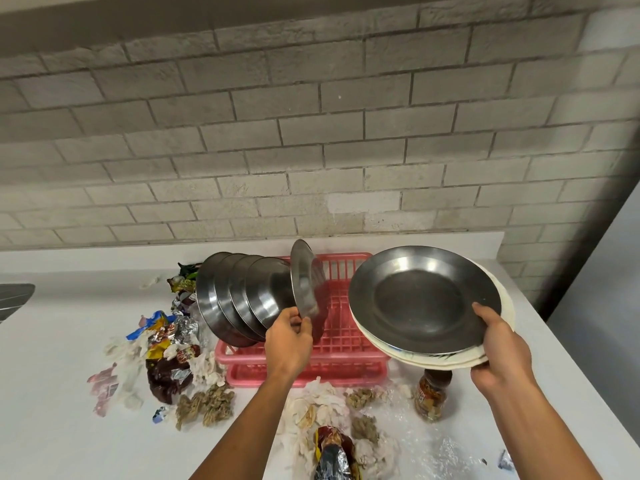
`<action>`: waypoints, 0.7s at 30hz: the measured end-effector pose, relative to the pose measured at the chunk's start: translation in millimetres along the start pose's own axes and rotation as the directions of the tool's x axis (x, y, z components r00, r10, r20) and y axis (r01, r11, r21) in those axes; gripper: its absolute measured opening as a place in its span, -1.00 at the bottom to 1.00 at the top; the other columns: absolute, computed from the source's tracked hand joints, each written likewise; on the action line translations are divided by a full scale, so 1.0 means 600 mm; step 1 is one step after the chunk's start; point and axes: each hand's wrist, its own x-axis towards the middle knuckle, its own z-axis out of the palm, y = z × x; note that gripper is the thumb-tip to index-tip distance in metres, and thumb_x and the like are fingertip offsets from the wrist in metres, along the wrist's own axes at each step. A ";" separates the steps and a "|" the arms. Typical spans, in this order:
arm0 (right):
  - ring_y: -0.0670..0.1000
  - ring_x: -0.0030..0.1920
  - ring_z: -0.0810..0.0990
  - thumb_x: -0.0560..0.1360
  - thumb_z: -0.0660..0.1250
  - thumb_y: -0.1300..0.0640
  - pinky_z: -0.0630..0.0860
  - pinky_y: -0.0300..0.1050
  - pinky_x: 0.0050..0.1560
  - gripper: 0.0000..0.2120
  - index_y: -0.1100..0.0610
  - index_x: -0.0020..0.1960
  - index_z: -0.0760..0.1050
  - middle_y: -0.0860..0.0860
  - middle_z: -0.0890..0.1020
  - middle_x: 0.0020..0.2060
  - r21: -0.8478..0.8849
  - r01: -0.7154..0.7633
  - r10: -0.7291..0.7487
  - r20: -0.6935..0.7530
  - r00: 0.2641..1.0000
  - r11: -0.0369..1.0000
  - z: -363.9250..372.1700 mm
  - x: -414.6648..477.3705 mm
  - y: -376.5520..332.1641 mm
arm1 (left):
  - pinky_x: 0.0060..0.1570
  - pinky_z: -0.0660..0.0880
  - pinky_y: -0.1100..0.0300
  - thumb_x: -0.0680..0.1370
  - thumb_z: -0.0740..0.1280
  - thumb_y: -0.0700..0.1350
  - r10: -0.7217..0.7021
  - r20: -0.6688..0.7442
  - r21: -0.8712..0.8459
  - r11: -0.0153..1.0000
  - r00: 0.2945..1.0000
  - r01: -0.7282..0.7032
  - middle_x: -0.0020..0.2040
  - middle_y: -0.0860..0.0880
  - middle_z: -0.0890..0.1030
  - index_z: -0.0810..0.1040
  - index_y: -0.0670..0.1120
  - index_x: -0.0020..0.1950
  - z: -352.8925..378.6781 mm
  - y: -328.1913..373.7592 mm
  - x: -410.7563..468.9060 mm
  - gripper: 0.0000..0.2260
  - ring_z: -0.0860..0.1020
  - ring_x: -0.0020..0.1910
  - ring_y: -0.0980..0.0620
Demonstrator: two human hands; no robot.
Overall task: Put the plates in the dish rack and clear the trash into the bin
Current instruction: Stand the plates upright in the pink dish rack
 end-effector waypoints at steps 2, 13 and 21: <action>0.18 0.05 0.66 0.48 0.49 0.06 0.63 0.08 -0.04 -0.67 0.05 0.22 0.57 0.07 0.69 0.06 -0.003 0.001 -0.001 0.004 1.000 1.000 0.000 -0.002 0.001 | -0.08 0.56 0.13 0.61 0.35 -0.06 0.001 -0.009 0.015 1.000 1.000 -0.001 -0.17 0.12 0.65 0.55 0.02 -0.01 -0.003 0.003 0.008 -0.98 0.61 -0.19 0.15; 0.17 0.04 0.67 0.47 0.50 0.07 0.61 0.03 -0.11 -0.59 0.08 0.30 0.56 0.07 0.69 0.07 0.000 0.002 -0.002 0.001 1.000 1.000 0.001 -0.008 0.003 | -0.17 0.64 -0.07 0.64 0.30 -0.04 -0.123 -0.029 0.044 0.991 0.992 0.124 -0.34 -0.08 0.66 0.49 -0.12 -0.25 -0.021 -0.027 0.055 -0.70 0.68 -0.28 -0.05; 0.18 0.03 0.66 0.48 0.49 0.08 0.62 0.07 -0.07 -0.66 0.08 0.23 0.56 0.08 0.69 0.04 -0.013 -0.003 0.003 0.017 1.000 1.000 0.009 -0.010 0.006 | -0.19 0.52 0.08 0.64 0.33 -0.04 -0.163 -0.054 0.170 0.971 0.985 0.170 -0.31 -0.06 0.63 0.49 -0.11 -0.25 -0.044 -0.040 0.051 -0.71 0.61 -0.27 -0.05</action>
